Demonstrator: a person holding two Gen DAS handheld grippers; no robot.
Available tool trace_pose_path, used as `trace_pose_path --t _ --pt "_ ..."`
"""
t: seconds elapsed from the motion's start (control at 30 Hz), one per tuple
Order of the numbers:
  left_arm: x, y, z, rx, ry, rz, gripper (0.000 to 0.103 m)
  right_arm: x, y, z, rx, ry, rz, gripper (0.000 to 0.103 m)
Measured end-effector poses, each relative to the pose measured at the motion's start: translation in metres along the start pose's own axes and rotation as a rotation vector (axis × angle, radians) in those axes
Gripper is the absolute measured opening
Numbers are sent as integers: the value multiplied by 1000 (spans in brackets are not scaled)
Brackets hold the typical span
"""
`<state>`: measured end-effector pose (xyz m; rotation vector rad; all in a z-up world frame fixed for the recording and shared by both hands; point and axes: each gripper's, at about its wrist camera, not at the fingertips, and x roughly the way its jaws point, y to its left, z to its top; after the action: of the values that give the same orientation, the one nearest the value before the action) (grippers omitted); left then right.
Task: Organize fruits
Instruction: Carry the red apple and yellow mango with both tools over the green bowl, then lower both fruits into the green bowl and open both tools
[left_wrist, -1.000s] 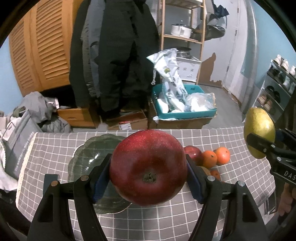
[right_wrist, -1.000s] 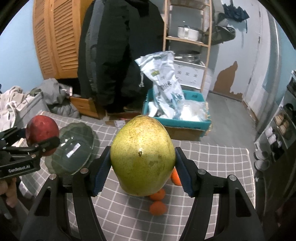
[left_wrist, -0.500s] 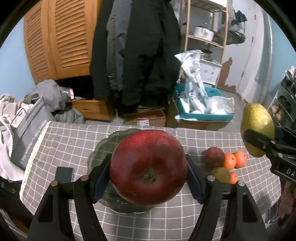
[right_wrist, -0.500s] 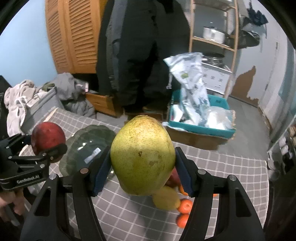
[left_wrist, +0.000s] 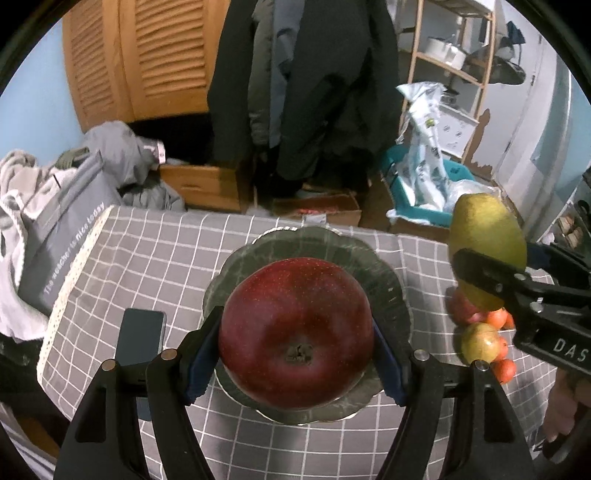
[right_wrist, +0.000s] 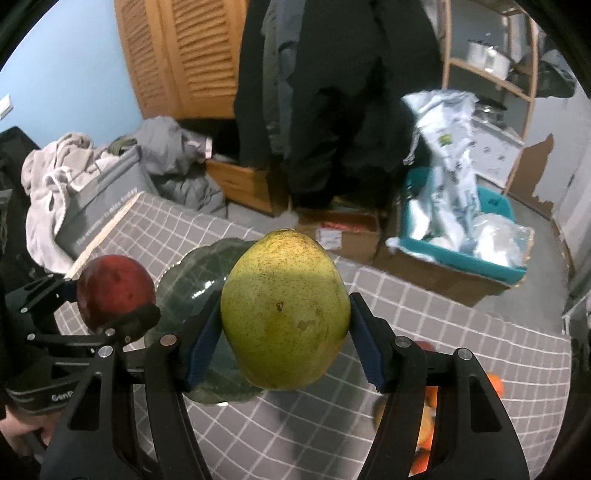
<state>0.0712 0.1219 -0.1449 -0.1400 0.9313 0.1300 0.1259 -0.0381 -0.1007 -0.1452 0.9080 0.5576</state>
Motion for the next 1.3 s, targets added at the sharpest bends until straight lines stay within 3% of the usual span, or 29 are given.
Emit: trace_pose_path --t 0.67,1.3 --pt "84 35 -25 -84 206 33 75 82 14 -5 34 178 52 66" --pt "125 25 -48 -67 365 44 75 92 11 -8 63 200 59 66"
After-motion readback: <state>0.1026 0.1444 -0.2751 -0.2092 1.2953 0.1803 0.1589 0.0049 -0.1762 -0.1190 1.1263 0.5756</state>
